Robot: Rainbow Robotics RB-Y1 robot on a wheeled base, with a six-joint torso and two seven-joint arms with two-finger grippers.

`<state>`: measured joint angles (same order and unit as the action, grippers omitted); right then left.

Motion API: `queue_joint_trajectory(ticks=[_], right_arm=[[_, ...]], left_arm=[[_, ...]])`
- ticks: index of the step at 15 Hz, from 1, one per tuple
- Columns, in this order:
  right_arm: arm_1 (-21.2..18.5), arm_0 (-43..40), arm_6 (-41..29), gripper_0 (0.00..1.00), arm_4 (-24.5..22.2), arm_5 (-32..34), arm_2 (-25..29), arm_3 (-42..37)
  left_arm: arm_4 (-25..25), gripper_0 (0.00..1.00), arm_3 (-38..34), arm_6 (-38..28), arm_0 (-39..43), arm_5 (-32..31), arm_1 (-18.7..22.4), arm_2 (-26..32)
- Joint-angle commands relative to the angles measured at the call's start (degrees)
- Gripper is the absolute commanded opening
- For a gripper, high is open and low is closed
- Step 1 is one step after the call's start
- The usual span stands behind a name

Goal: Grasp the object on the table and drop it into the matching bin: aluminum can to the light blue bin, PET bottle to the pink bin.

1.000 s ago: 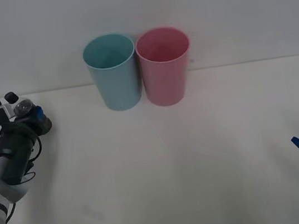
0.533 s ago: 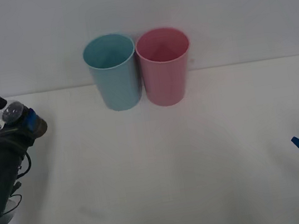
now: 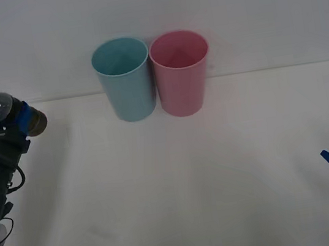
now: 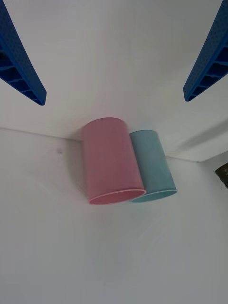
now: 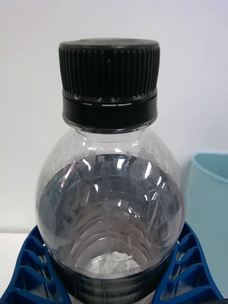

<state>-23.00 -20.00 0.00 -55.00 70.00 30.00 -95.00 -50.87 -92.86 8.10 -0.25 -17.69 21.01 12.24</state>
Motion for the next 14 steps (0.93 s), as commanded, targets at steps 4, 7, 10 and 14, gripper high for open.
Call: queue_joint_trajectory(ticks=[4, 7, 10, 14], right_arm=[[0.0, 0.0, 0.0, 1.0, 0.0, 0.0, 0.0, 0.0], [0.0, 0.0, 0.0, 1.0, 0.0, 0.0, 0.0, 0.0], [0.0, 0.0, 0.0, 1.0, 0.0, 0.0, 0.0, 0.0], [0.0, 0.0, 0.0, 1.0, 0.0, 0.0, 0.0, 0.0]], left_arm=[[0.0, 0.0, -12.3, -6.1, -2.7, 14.1, 4.5, -10.3], [-0.1, 0.01, -12.6, -6.9, -7.5, 14.8, 6.3, -14.3], [-0.1, 0.02, -12.3, -8.5, -12.8, 16.3, 8.5, -19.2], [-0.1, 0.03, -8.9, -10.5, -20.5, 17.1, 9.0, -25.2]])
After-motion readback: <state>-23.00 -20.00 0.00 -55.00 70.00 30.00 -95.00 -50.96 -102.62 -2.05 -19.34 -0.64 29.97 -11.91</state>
